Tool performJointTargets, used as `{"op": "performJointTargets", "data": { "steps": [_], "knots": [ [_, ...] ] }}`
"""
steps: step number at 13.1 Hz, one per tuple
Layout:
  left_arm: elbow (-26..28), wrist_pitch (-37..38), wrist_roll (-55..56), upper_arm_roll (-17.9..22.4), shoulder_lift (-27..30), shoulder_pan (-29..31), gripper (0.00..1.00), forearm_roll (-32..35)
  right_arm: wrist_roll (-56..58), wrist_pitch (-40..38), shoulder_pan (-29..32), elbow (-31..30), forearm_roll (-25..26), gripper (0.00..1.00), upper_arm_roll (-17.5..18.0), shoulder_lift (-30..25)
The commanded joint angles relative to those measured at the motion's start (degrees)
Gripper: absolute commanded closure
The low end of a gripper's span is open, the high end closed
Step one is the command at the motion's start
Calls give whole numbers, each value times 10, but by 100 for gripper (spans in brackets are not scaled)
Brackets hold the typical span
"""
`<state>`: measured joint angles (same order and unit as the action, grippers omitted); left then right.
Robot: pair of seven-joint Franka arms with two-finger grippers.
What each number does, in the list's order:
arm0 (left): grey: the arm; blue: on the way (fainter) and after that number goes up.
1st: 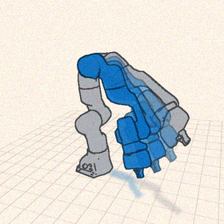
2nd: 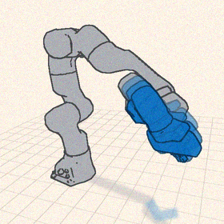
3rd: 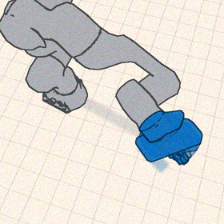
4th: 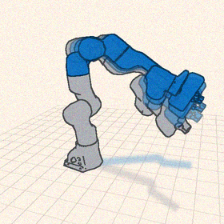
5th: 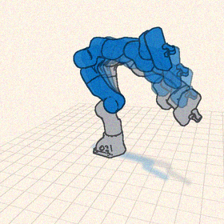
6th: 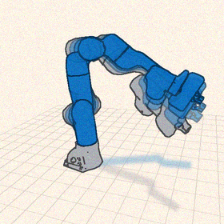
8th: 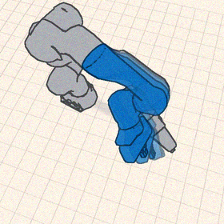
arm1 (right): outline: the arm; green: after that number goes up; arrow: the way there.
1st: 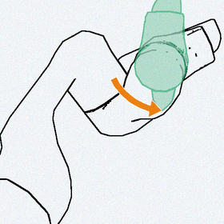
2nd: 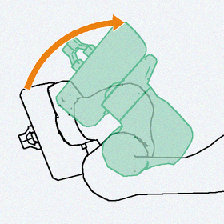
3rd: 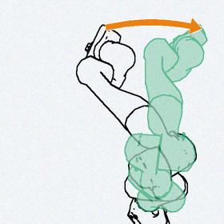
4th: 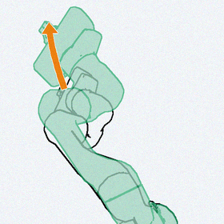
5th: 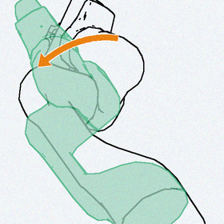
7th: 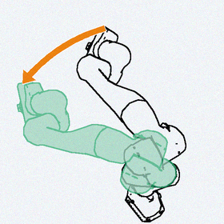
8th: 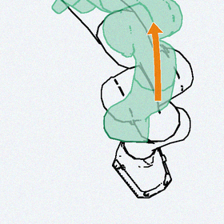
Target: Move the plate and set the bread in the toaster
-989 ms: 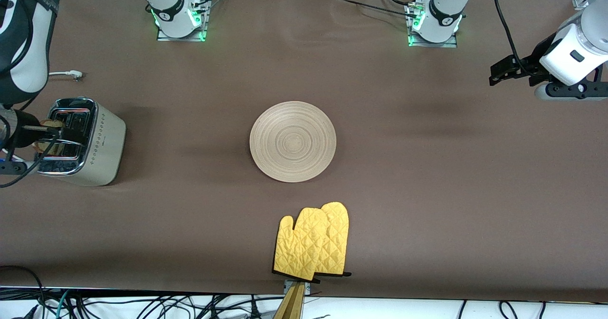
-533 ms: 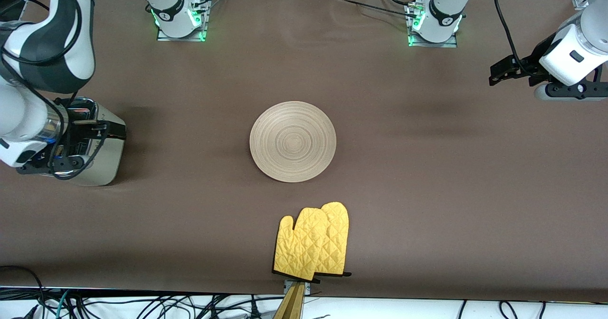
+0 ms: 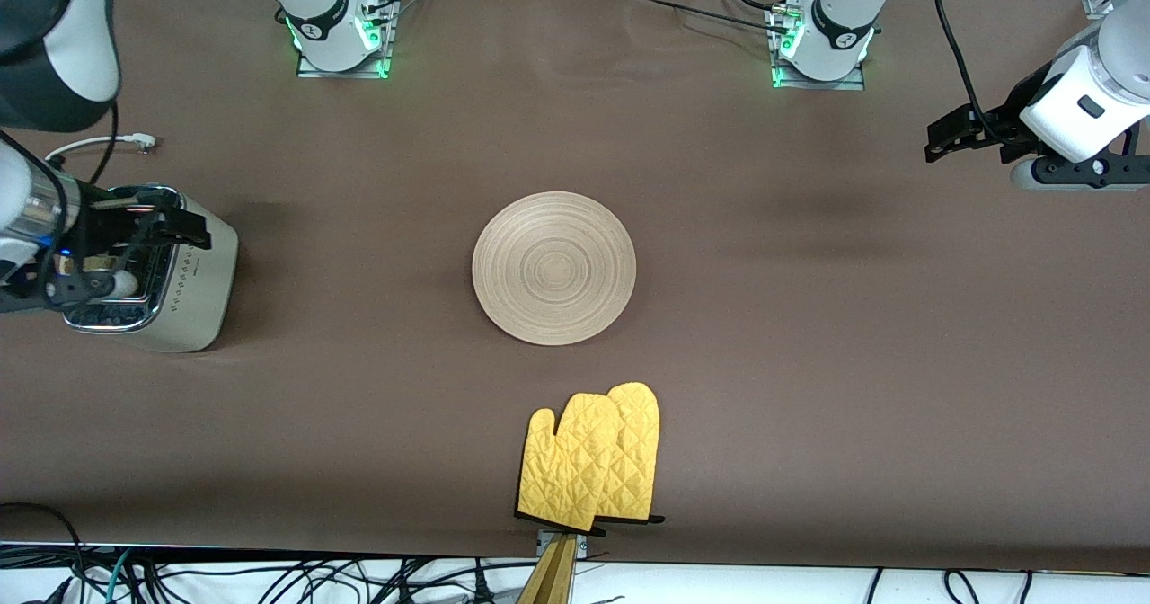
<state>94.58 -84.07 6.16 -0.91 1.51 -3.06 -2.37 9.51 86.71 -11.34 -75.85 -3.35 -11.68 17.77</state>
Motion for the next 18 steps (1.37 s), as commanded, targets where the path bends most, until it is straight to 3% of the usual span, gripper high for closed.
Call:
{"op": "performJointTargets", "data": {
  "steps": [1,4,10,12,18],
  "knots": [
    [-7,8,2,-1,-1,2,0,-1,-12,36,60,-70,27,0,67,-64],
    [-7,8,3,-1,-1,2,0,-2,-9,44,83,-88,5,0,68,-94],
    [-9,8,3,-1,-1,2,0,-2,-62,57,106,-154,34,0,93,-136],
    [-9,8,3,-2,-1,2,0,-3,-62,57,139,-157,34,0,127,-136],
    [-8,8,3,-1,-1,2,0,-4,-74,40,135,-122,37,0,133,-115]
  ]
}}
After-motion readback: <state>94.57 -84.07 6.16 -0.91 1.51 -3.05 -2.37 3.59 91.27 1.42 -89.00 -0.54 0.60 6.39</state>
